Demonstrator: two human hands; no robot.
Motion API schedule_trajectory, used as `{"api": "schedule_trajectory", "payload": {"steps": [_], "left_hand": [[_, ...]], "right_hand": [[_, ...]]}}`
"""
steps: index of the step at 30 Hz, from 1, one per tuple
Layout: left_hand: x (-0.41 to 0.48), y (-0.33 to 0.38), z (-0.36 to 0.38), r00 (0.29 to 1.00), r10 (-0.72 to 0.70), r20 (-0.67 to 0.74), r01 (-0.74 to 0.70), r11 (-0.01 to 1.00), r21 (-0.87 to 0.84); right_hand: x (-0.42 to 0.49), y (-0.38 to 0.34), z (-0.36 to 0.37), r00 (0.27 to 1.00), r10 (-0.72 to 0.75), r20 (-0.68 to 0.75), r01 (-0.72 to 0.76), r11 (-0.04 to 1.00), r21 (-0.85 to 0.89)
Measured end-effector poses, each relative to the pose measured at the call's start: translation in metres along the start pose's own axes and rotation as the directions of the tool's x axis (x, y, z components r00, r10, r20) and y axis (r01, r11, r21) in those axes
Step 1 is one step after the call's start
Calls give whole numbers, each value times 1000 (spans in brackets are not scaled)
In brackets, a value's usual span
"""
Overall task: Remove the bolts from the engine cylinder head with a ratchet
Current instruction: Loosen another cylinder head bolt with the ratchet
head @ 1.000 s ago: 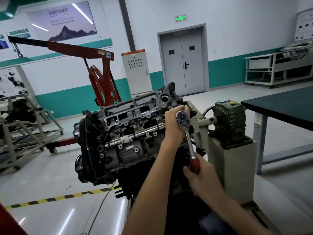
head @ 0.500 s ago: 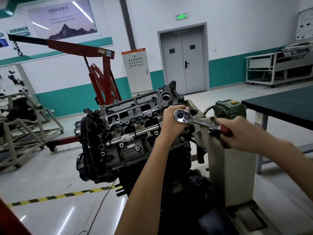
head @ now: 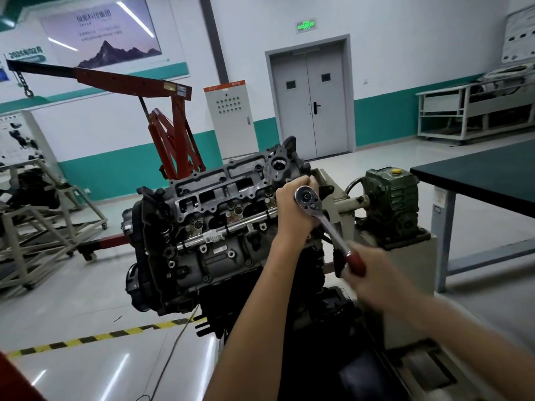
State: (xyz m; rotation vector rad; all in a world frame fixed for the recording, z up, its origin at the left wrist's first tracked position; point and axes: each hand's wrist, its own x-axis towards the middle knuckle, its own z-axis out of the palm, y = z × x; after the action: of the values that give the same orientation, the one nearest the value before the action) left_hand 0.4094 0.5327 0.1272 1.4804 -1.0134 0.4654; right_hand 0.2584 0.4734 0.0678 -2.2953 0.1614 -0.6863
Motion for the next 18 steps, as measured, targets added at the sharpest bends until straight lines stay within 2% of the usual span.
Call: {"api": "schedule_trajectory", "payload": {"steps": [2,4,6,7,8,10,12,14,16,18], "left_hand": [[2,-1,-7,995,42,86,-45,998,35],[4,-2,-12,986,65,155,-76,995,61],[3,-1,-12,990,46,136,-47,999,7],[1,0,-11,995,36,98,-33,999,-35],[-1,2,-8,998,26,52,-23,998,-58],[-4,2,1,999,2,-35,-4,999,-42],[-4,3,9,994,-39,-105,34,998,-46],[-2,4,12,983,-83,-165,74,995,-60],[-1,5,10,982,-65,-176,66,998,3],[-3,4,5,993,-51,-107,51,999,-4]], "right_hand": [[20,10,-52,987,-105,125,135,954,-267],[41,7,-88,968,-179,176,244,837,-490],[52,6,-96,960,-235,154,281,770,-573],[49,9,-90,965,-227,134,263,792,-552],[42,13,-77,976,-193,104,219,846,-485],[15,14,-38,997,-81,4,80,966,-247],[-7,4,9,990,20,-141,-17,1000,22],[-16,-17,51,976,130,-175,-70,947,313],[-16,-33,81,977,183,-113,-93,833,545],[-13,-33,83,975,197,-106,-107,824,556]]}}
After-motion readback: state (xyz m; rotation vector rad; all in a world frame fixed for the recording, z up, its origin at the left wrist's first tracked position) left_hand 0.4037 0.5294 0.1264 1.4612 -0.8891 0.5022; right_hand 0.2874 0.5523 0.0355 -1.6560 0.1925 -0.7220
